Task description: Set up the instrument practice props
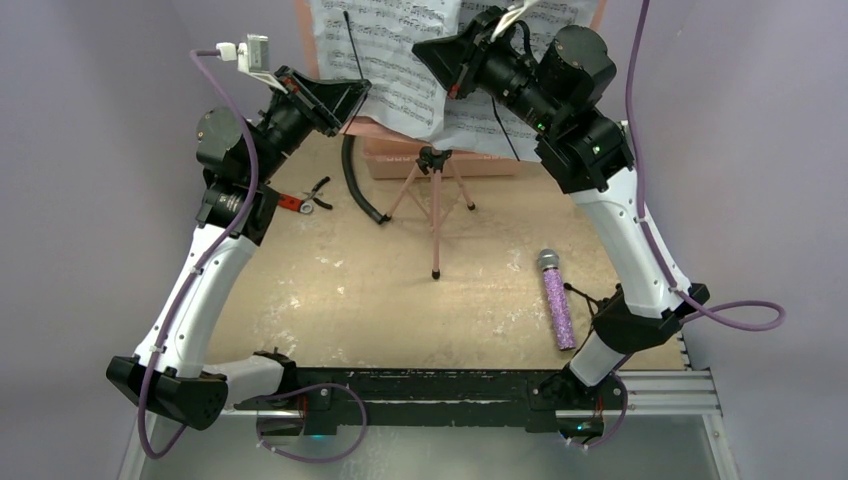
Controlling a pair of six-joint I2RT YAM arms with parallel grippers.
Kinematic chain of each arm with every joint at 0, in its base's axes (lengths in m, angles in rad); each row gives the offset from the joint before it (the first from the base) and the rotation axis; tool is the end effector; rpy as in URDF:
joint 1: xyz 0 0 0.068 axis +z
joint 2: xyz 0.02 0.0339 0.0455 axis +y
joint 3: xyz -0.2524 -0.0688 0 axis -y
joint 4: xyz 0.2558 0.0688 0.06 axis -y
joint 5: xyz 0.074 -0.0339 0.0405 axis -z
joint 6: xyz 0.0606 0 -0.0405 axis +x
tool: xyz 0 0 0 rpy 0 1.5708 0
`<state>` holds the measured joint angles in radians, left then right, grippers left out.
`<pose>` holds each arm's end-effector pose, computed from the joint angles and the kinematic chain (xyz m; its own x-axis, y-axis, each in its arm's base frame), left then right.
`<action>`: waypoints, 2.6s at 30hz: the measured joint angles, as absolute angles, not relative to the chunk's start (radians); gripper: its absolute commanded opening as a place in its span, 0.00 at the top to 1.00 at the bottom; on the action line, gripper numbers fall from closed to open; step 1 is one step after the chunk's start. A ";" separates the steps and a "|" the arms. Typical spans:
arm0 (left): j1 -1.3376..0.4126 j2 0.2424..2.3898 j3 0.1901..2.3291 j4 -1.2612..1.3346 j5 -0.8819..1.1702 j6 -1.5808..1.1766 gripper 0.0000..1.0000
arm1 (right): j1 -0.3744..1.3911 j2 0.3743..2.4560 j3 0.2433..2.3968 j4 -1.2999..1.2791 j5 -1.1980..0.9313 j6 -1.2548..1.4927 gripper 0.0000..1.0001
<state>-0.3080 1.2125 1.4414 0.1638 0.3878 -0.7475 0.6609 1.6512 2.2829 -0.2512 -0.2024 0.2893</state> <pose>0.2667 -0.1089 0.5161 -0.1497 -0.6128 -0.7759 0.6979 0.4904 -0.5219 0.2571 0.2153 0.6141 0.0674 0.4064 -0.9112 -0.8012 0.5663 0.1933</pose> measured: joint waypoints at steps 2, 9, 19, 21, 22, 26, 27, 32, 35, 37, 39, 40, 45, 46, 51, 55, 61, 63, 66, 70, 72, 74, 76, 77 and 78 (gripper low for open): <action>-0.311 1.213 1.441 0.164 0.389 -0.748 1.00 | 0.662 1.652 2.283 -0.247 -0.202 0.290 1.00; -0.317 1.213 1.441 0.168 0.392 -0.748 1.00 | 0.670 1.658 2.283 -0.229 -0.203 0.291 1.00; -0.318 1.216 1.441 0.171 0.393 -0.748 1.00 | 0.683 1.711 2.283 -0.225 -0.209 0.290 1.00; -0.318 1.217 1.441 0.171 0.393 -0.748 1.00 | 0.683 1.715 2.283 -0.226 -0.209 0.290 1.00; -0.318 1.218 1.441 0.172 0.393 -0.748 1.00 | 0.683 1.715 2.283 -0.226 -0.209 0.290 1.00; -0.321 1.219 1.441 0.173 0.393 -0.748 1.00 | 0.686 1.715 2.287 -0.224 -0.208 0.289 1.00; -0.321 1.220 1.441 0.173 0.392 -0.748 0.97 | 0.687 1.715 2.287 -0.224 -0.208 0.289 0.98; -0.323 1.220 1.439 0.185 0.390 -0.752 0.79 | 0.687 1.715 2.289 -0.222 -0.208 0.286 0.78; -0.324 1.220 1.433 0.208 0.389 -0.766 0.68 | 0.688 1.715 2.289 -0.221 -0.204 0.279 0.66; -0.324 1.220 1.429 0.219 0.389 -0.771 0.57 | 0.688 1.715 2.289 -0.218 -0.202 0.276 0.62; -0.326 1.220 1.428 0.225 0.386 -0.777 0.49 | 0.689 1.714 2.289 -0.217 -0.200 0.271 0.60; -0.326 1.220 1.427 0.225 0.384 -0.783 0.45 | 0.690 1.714 2.289 -0.217 -0.200 0.270 0.59; -0.329 1.216 1.421 0.228 0.364 -0.796 0.38 | 0.694 1.700 2.281 -0.211 -0.190 0.260 0.55; -0.329 1.215 1.419 0.227 0.361 -0.797 0.37 | 0.694 1.693 2.277 -0.210 -0.184 0.256 0.55; -0.329 1.206 1.413 0.226 0.351 -0.802 0.33 | 0.694 1.653 2.259 -0.209 -0.159 0.229 0.53; -0.329 1.199 1.412 0.224 0.340 -0.804 0.31 | 0.694 1.621 2.243 -0.209 -0.129 0.200 0.52; -0.329 1.190 1.411 0.221 0.327 -0.813 0.21 | 0.694 1.594 2.222 -0.214 -0.084 0.154 0.52; -0.329 1.185 1.411 0.220 0.322 -0.816 0.20 | 0.694 1.590 2.220 -0.219 -0.068 0.142 0.52; -0.329 1.180 1.411 0.218 0.315 -0.818 0.20 | 0.694 1.582 2.216 -0.226 -0.057 0.121 0.51; -0.329 1.174 1.410 0.215 0.306 -0.818 0.19 | 0.694 1.567 2.202 -0.234 -0.041 0.094 0.50; -0.329 1.172 1.410 0.213 0.304 -0.818 0.16 | 0.694 1.562 2.200 -0.235 -0.035 0.084 0.49; -0.329 1.171 1.410 0.210 0.302 -0.818 0.12 | 0.694 1.554 2.196 -0.234 -0.033 0.073 0.48; -0.329 1.171 1.410 0.205 0.299 -0.818 0.08 | 0.694 1.540 2.180 -0.233 -0.027 0.062 0.47; -0.329 1.170 1.410 0.202 0.298 -0.818 0.07 | 0.694 1.529 2.166 -0.231 -0.024 0.057 0.46; -0.329 1.170 1.410 0.199 0.297 -0.818 0.07 | 0.694 1.516 2.149 -0.226 -0.022 0.050 0.45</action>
<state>-0.3286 1.1702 1.4097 0.1989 0.2970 -0.8177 0.6945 1.5158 2.1494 -0.2264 -0.0219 0.0502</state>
